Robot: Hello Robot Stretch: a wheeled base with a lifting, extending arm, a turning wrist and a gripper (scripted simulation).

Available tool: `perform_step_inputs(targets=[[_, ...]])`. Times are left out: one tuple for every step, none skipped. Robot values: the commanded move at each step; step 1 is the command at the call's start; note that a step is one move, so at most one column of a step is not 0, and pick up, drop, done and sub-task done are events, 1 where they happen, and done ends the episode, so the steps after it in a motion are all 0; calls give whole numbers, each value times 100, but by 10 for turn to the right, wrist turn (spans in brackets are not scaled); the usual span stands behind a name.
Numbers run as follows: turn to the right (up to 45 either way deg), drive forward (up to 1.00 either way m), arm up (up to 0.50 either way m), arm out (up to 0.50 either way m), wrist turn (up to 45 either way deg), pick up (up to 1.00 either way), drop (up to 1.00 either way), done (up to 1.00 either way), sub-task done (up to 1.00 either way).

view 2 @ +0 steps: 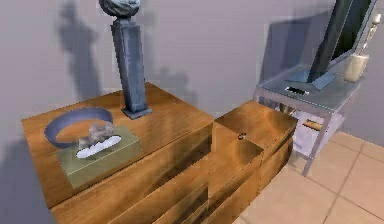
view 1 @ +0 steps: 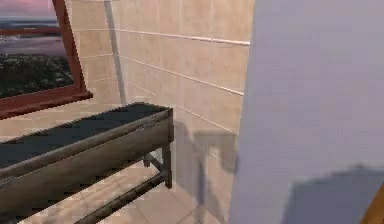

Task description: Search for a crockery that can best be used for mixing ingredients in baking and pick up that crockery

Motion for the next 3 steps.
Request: perform_step_inputs(targets=[[-240,0,0,0,0,0,0,0,0],[0,0,50,0,0,0,0,0,0],[0,0,38,0,0,0,0,0,0]])
